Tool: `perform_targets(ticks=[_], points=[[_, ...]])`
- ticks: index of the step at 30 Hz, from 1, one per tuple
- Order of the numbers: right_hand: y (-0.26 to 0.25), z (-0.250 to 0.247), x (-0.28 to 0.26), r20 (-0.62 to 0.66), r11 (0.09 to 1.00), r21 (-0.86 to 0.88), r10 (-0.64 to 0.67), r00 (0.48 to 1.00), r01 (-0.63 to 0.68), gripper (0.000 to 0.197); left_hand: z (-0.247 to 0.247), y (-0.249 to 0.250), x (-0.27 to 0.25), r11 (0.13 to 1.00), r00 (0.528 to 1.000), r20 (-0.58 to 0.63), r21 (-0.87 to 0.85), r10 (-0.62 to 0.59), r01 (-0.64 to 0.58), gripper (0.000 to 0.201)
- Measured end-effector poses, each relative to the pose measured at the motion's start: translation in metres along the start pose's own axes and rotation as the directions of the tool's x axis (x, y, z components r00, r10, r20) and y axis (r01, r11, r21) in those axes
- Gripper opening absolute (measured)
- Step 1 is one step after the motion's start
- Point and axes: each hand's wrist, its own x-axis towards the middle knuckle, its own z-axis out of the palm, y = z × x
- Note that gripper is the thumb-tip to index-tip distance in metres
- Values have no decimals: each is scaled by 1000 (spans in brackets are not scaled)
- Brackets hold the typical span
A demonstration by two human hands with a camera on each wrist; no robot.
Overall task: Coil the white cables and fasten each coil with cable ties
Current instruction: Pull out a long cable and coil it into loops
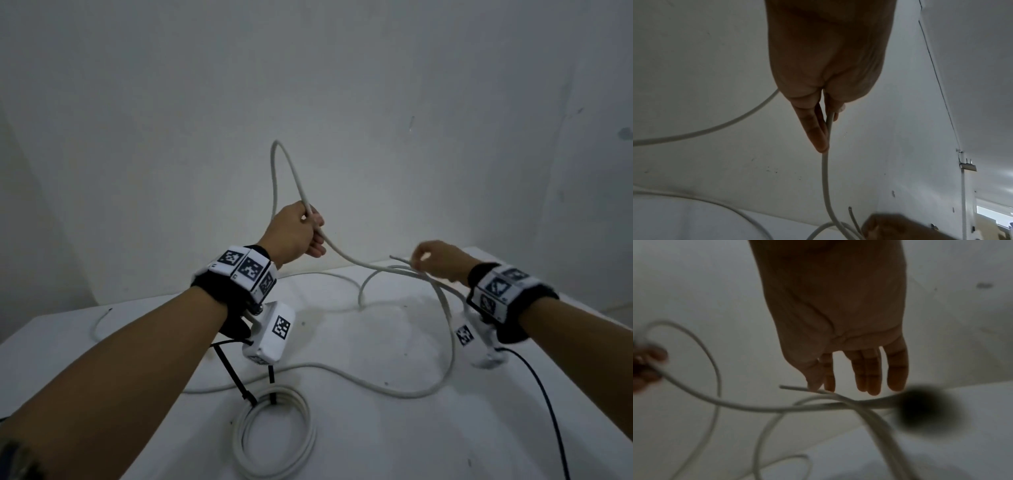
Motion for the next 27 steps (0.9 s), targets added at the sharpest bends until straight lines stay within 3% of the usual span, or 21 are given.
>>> perform_targets(ticks=[2, 6, 12, 17, 22, 27], points=[[23, 11, 1, 18, 996, -86, 22, 1000, -20, 15, -3, 0, 3, 1000, 1000, -12, 15, -4, 5, 17], [43, 25, 7, 19, 969, 243, 43, 999, -47, 13, -9, 0, 9, 999, 1000, -27, 41, -13, 14, 17], [41, 34, 11, 24, 938, 332, 98, 995, -101, 18, -17, -3, 15, 998, 998, -51, 41, -45, 47, 18], [46, 39, 15, -50, 967, 168, 204, 978, -193, 24, -24, -5, 21, 997, 994, -111, 73, -21, 29, 15], [75, 38, 16, -50, 947, 148, 295, 954, -285, 21, -51, -4, 35, 1000, 951, -310, 7, -11, 14, 22], [73, 40, 16, 44, 974, 29, 224, 974, -225, 29, -59, 3, 40, 995, 940, -342, -93, 1, -35, 22]])
